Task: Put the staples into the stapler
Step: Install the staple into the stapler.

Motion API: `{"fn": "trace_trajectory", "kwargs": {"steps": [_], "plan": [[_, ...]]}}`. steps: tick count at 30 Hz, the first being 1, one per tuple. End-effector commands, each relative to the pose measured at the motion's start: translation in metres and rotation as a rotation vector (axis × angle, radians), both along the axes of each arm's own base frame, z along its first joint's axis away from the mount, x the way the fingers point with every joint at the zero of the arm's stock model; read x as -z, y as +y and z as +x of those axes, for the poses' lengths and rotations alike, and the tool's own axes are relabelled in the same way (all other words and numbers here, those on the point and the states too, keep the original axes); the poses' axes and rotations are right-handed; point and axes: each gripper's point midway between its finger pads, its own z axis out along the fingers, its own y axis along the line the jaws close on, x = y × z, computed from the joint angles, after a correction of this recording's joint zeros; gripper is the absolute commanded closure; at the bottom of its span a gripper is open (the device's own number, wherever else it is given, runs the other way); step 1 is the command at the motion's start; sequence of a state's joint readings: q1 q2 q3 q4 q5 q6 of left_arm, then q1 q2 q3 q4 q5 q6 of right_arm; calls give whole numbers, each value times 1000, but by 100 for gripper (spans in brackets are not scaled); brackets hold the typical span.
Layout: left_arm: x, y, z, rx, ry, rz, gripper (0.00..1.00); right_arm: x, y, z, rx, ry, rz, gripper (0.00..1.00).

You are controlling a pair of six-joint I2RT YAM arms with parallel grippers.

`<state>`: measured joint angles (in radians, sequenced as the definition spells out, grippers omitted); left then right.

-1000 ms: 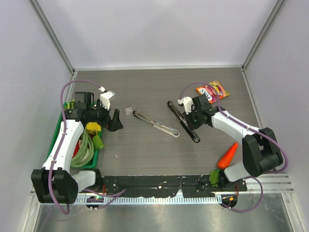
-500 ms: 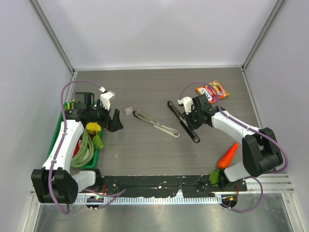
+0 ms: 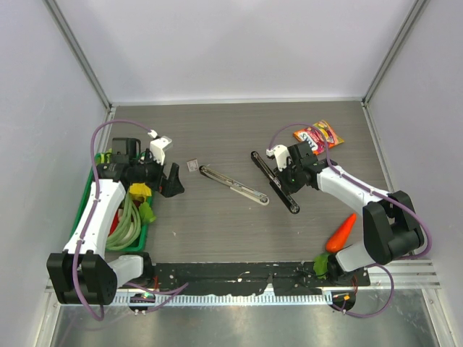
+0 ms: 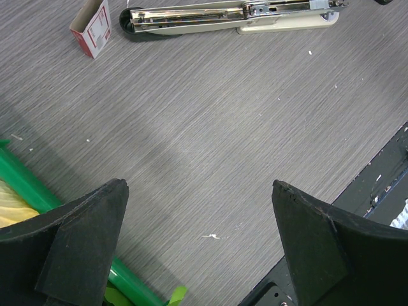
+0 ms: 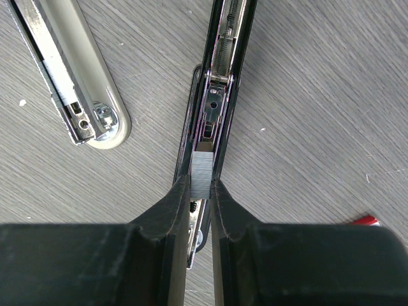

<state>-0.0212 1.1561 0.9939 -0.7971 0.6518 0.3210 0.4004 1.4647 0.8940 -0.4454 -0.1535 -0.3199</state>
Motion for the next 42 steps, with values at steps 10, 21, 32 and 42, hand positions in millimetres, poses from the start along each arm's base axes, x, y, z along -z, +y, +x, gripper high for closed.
{"fn": "trace_trajectory", "kwargs": {"steps": [10, 21, 32, 42], "plan": [[-12, -2, 4, 7, -54, -21, 0, -20, 3, 9, -7, -71, 10, 99], [-12, -2, 4, 5, -53, -24, 0, -35, 36, -18, -159, 0, 182, 99], [-12, -1, 4, 3, -53, -26, 0, -21, 11, 2, -39, -38, 47, 99], [-11, -1, 4, 3, -48, -29, 0, -15, 5, 3, -20, -29, 16, 99]]}}
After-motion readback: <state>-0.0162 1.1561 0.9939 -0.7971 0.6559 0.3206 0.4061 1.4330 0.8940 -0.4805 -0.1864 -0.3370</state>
